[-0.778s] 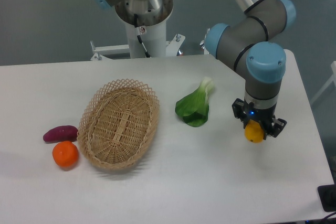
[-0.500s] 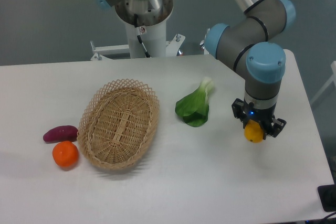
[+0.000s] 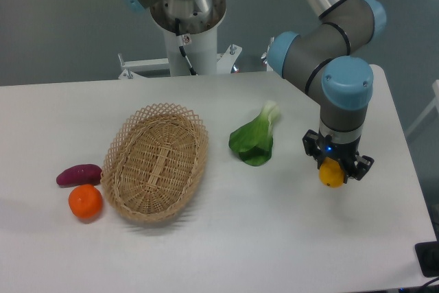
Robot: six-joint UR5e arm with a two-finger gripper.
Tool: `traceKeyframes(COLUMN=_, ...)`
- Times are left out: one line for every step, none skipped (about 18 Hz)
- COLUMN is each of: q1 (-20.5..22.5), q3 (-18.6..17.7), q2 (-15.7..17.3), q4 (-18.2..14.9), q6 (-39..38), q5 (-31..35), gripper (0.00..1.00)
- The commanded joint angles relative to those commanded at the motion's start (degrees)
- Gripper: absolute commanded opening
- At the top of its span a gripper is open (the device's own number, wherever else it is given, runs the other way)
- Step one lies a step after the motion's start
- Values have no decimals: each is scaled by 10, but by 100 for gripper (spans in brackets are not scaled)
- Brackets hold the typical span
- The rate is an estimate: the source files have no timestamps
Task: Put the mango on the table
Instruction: 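Hold the yellow mango in the gripper above the table, then lower the held yellow mango onto the table beside the bok choy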
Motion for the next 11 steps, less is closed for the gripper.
traceKeyframes(q1=4, q3=-7, q2=1, q4=2, q6=1, q5=-1, gripper=34)
traceKeyframes(q1=4, q3=-13, q2=2, q4=4, q6=1, q5=0, gripper=34)
traceKeyframes(q1=5, q3=-21, q2=2, q4=7, q6=1, q5=1, gripper=34)
traceKeyframes(q1=5, q3=-26, q2=3, q4=8, q6=1, q5=0, gripper=34)
traceKeyframes(q1=5, q3=-30, q2=3, q4=8, q6=0, q5=0, gripper=34)
traceKeyframes(q1=4, q3=-33, q2=2, q4=11, q6=-1, q5=1, gripper=34)
traceKeyframes(q1=3, q3=-37, q2=-1, q4=20, q6=-3, q5=3, gripper=34)
traceKeyframes(q1=1, q3=-46, q2=-3, q4=33, q6=-10, q5=4, gripper=34)
traceKeyframes(q1=-1, q3=-54, q2=-5, q4=51, q6=-23, q5=6, gripper=34)
traceKeyframes(q1=-3, q3=-63, q2=-7, q4=67, q6=-38, q5=7, gripper=34)
traceKeyframes(q1=-6, q3=-68, q2=-12, q4=74, q6=-47, q5=7, gripper=34)
